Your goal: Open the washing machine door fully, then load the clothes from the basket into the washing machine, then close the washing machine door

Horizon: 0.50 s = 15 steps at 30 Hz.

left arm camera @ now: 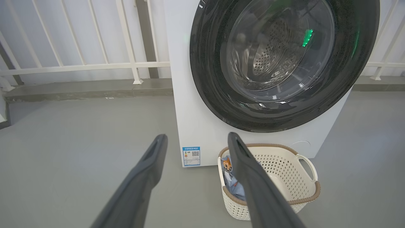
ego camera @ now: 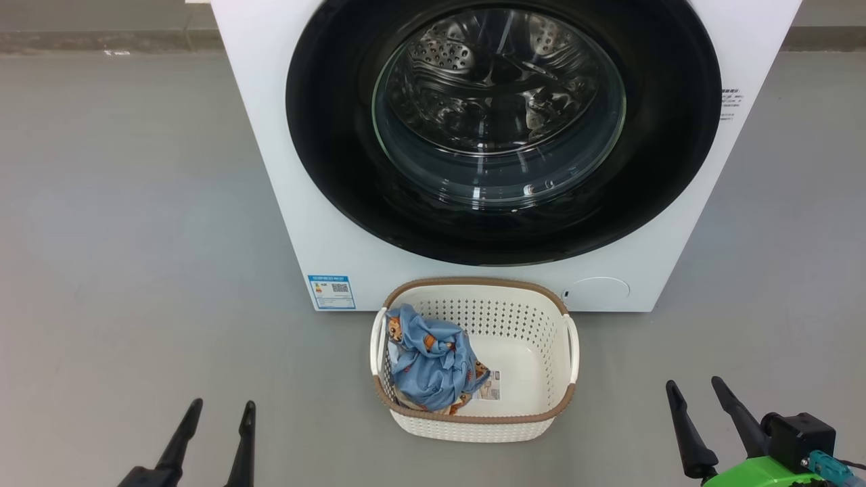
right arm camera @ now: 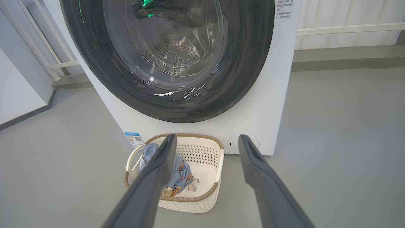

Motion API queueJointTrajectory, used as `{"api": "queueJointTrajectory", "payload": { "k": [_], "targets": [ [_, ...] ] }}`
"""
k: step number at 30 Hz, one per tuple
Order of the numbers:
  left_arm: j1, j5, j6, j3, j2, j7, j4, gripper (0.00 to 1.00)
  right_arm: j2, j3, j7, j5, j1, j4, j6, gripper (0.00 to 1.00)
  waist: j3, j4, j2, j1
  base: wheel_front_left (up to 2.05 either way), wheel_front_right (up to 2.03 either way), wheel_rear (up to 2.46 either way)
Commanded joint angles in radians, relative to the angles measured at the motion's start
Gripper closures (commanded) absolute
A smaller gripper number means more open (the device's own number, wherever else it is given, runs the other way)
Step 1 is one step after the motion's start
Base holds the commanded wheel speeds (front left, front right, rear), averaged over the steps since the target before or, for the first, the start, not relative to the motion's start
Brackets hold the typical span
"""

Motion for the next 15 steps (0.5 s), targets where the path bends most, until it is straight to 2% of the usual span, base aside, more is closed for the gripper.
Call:
{"api": "queueJointTrajectory", "payload": {
  "k": [1,15],
  "targets": [
    [-0.02,0.0,-0.003,0.034,0.014,-0.012,-0.016,0.0,-0.011,0.014,-0.012,-0.011,0.0,-0.026,-0.001,0.0,-0.001,-0.001,0.0,0.0,0.0,0.0,0.0],
    [-0.026,0.016,-0.003,0.034,0.021,-0.012,-0.02,0.0,-0.008,0.012,-0.012,-0.009,0.001,-0.028,-0.001,0.0,0.003,-0.008,0.0,0.0,0.01,0.01,-0.02]
  ]
}}
